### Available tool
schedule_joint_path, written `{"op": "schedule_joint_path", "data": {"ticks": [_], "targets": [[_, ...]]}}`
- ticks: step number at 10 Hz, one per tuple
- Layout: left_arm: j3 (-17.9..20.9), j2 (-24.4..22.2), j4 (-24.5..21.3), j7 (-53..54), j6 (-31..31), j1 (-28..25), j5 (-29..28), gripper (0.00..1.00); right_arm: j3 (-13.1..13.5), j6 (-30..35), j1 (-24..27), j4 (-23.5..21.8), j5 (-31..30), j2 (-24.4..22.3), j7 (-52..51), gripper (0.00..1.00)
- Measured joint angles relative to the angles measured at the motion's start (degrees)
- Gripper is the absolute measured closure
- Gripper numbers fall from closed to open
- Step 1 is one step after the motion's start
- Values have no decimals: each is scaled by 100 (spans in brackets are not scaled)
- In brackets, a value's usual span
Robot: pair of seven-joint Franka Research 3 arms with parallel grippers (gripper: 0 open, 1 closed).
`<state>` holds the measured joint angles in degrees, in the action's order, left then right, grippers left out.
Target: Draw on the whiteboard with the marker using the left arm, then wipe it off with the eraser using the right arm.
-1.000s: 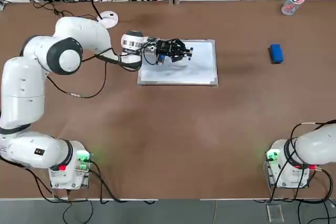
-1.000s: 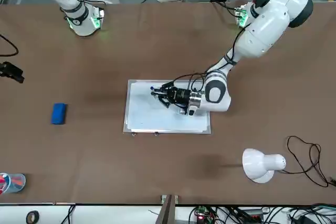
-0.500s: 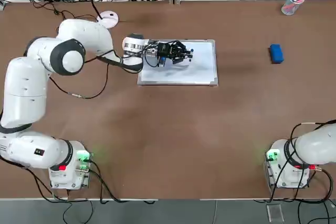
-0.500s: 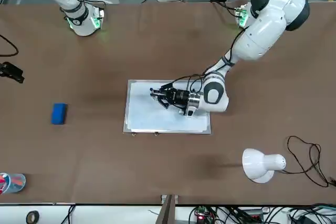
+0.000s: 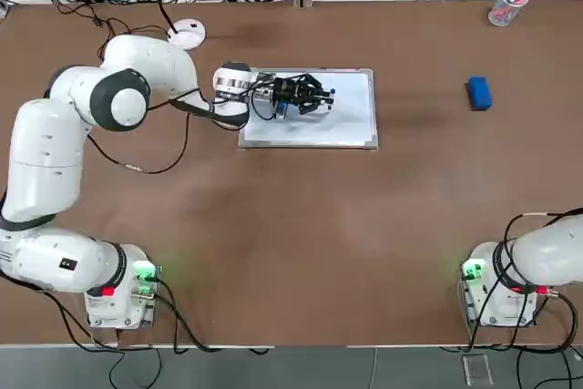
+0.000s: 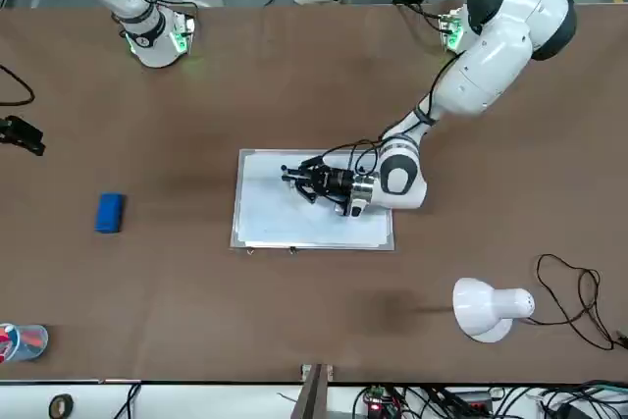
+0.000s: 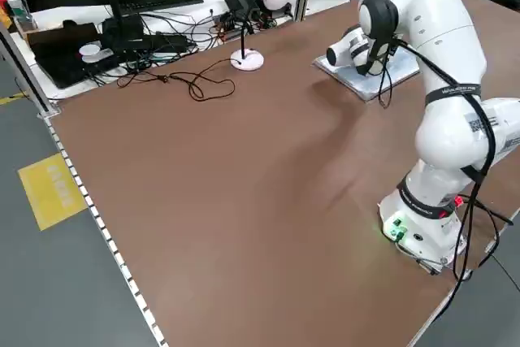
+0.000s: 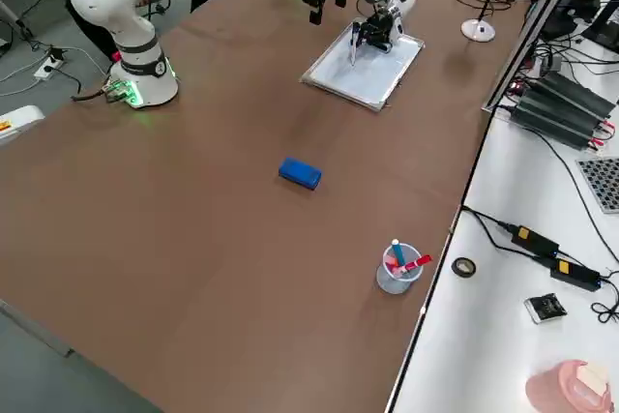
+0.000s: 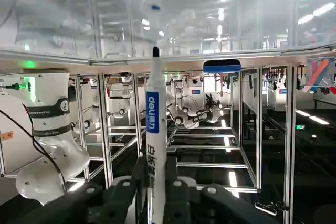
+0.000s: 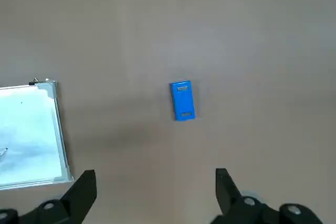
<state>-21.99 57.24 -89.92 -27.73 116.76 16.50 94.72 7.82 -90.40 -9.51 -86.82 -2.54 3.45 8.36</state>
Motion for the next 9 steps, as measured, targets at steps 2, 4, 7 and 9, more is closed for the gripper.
{"op": "schedule_joint_path", "data": {"ticks": [2,4,7,9], "targets": [[9,1,6,44,0,1,0,82,0,0,0,0,0,0,0,0],[61,0,34,50,-5,11,0,82,0,0,0,0,0,0,0,0],[149,0,104,51,-24,51,0,82,-1,0,0,0,0,0,0,0],[199,0,145,51,-26,86,-16,82,-1,0,0,0,0,0,0,0]]}}
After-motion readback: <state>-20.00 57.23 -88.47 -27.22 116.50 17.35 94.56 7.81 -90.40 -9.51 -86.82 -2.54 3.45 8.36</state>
